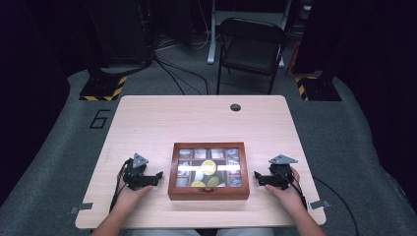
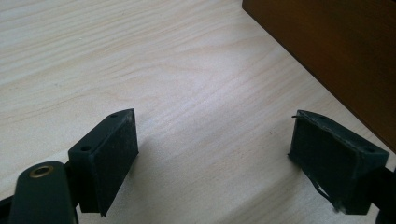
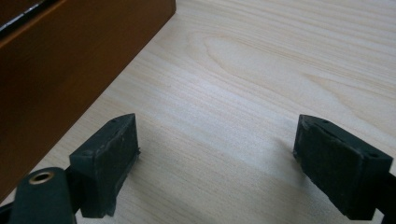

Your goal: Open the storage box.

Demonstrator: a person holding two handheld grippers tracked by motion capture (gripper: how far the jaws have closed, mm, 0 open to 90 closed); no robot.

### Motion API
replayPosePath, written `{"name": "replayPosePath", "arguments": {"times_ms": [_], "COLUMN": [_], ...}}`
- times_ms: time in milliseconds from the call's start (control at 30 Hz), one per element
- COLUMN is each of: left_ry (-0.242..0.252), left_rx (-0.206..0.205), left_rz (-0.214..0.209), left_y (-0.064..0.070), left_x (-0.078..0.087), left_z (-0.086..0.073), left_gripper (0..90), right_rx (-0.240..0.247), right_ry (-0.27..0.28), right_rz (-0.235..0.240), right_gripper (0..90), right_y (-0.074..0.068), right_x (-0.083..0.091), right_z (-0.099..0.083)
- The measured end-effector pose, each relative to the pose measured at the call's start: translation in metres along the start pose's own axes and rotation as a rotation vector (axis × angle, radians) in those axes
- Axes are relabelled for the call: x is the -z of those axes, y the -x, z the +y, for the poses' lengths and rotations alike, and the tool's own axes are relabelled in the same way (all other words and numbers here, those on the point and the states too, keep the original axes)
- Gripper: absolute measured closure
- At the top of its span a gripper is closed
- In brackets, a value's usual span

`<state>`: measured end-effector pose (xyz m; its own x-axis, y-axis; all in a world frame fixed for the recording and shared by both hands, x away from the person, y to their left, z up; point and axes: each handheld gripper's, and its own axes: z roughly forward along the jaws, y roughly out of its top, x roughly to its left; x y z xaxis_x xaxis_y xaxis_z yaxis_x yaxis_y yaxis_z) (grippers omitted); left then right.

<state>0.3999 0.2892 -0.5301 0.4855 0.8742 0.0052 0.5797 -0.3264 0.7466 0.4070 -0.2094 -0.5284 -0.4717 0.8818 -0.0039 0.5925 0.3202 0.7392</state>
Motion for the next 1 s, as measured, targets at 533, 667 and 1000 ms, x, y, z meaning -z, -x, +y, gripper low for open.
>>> {"name": "replayPosePath", "arguments": {"times_ms": [533, 667, 1000], "left_ry": [-0.007, -0.005, -0.002], "left_rx": [0.004, 0.003, 0.019], "left_rz": [-0.005, -0.004, 0.015], "left_y": [-0.0005, -0.0006, -0.0009], "left_x": [0.0012, 0.0013, 0.0016], "left_z": [0.0, -0.0001, -0.0006], "left_gripper": [15.5, 15.9, 16.4], "right_rx": [-0.003, -0.003, -0.002], "right_ry": [0.001, 0.001, 0.008], "right_rz": [-0.004, -0.004, -0.006], "right_gripper": [13.5, 13.5, 15.7], "right_y": [-0.0004, -0.0004, 0.0006], "right_x": [0.0003, 0.0004, 0.001], "right_z": [-0.0004, -0.0004, -0.0008]}}
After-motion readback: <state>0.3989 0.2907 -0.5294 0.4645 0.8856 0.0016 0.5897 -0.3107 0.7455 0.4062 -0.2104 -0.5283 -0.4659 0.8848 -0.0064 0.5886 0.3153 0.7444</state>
